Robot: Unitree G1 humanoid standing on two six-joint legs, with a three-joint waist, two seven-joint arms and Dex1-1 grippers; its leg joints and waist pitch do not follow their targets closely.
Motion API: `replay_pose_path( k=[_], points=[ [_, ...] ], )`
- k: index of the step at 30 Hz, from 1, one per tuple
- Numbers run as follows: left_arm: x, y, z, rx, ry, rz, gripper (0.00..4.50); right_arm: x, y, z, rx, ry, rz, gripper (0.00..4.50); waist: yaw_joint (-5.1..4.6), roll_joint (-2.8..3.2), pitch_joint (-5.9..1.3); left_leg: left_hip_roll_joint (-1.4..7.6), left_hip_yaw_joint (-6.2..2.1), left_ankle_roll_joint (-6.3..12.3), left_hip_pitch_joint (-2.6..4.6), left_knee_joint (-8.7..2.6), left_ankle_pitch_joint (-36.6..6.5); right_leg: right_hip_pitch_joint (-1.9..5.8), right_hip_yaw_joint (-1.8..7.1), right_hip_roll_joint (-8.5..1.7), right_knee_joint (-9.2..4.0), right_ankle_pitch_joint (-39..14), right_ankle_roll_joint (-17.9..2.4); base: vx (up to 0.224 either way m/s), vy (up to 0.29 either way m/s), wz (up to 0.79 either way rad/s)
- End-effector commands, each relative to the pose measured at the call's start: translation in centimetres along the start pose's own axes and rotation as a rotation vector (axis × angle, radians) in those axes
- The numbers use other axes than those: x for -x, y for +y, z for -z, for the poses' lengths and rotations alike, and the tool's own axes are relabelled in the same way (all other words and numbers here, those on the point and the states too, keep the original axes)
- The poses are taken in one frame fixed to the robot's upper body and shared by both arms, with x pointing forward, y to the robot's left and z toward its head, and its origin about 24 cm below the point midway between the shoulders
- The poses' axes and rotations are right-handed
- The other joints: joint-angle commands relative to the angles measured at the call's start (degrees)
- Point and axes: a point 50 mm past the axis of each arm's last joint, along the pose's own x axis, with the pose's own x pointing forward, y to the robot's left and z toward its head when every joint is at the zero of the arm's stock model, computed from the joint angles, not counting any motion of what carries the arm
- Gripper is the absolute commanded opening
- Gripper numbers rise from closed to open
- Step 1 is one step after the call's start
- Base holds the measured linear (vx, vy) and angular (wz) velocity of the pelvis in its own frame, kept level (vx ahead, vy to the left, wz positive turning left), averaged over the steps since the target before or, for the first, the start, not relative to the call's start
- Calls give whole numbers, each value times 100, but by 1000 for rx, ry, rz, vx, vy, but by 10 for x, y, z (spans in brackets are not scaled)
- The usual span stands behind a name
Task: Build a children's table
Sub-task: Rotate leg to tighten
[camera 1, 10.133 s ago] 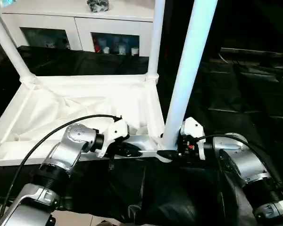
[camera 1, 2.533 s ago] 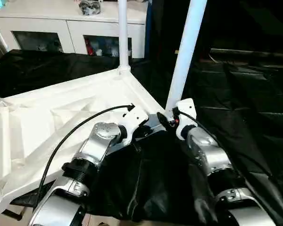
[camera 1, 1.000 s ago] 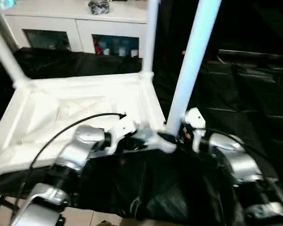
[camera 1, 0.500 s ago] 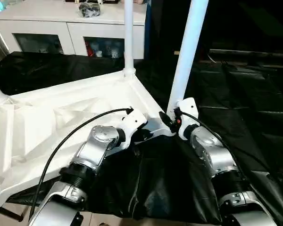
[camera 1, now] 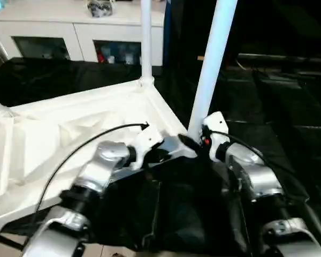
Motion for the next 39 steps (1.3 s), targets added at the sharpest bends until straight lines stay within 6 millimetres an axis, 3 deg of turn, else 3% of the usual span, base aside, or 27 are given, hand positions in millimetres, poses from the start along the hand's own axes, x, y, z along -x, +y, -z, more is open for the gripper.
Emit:
replay_pose_path(
  k=[1,5,7,10,11,13,15,19,25,30,34,36,37,39],
  points=[
    [3,-1,-14,-74,-62,56,0,-1,16,9,-2,38,-159,316,33,-29,-369,220,-115,349,48,-374,-1011,275,258,-301,-401,-589,-1383,0,0,0],
    [14,0,-11,-85,-54,118,0,11,17,11,58,72,-264,316,69,4,-372,238,-101,434,66,-362,-943,271,246,-294,-354,-300,-1564,0,0,0],
    [17,0,-9,-87,-49,136,0,14,16,11,69,81,-293,316,82,-1,-360,245,-94,397,78,-366,-1047,261,248,-296,-366,-421,-1578,0,0,0],
    [21,-2,-7,-82,-54,164,0,17,18,11,63,78,-331,316,114,5,-351,255,-97,288,86,-382,-1221,260,254,-305,-386,-677,-1539,0,0,0],
    [22,-3,-6,-81,-53,176,0,18,18,10,59,78,-338,299,116,-21,-351,255,-96,260,86,-383,-1247,261,257,-305,-386,-725,-1516,0,0,0],
    [23,-4,-5,-81,-54,185,0,19,18,10,57,78,-344,288,120,-10,-353,253,-102,235,82,-385,-1222,260,258,-309,-379,-739,-1505,0,0,0],
    [24,-4,-4,-82,-51,194,0,20,20,10,58,86,-372,271,120,-38,-360,250,-94,257,84,-376,-1142,262,259,-300,-369,-638,-1511,0,0,0],
    [26,-4,-1,-78,-36,194,0,20,23,12,67,98,-410,255,141,-39,-372,244,-90,362,70,-351,-913,274,257,-308,-334,-388,-1548,0,0,0],
    [27,-6,1,-73,-37,194,0,20,26,12,69,98,-431,249,147,-47,-361,247,-93,328,79,-358,-1011,264,254,-310,-357,-657,-1506,0,0,0],
    [28,-7,4,-64,-36,186,0,19,30,14,65,99,-440,248,140,-43,-372,245,-93,327,78,-349,-956,268,258,-306,-346,-581,-1495,0,0,0],
    [23,-3,3,-36,-46,100,0,13,29,17,20,73,-324,247,128,-110,-371,243,-88,369,69,-346,-864,266,260,-308,-342,-561,-1483,0,0,0],
    [17,1,0,-27,-42,19,0,5,26,20,-11,64,-212,246,118,-86,-345,244,-94,279,84,-368,-1014,237,263,-315,-377,-869,-1430,0,0,0],
    [13,3,-2,-16,-45,-11,0,1,24,22,-34,64,-157,244,101,-117,-328,236,-102,177,86,-387,-1208,242,261,-320,-417,-1211,-1350,0,0,0],
    [2,5,-8,11,-57,-87,0,-9,23,26,-79,62,-51,237,82,-83,-315,236,-116,26,113,-405,-1444,217,268,-332,-459,-1653,-1230,0,0,0]
  ],
)
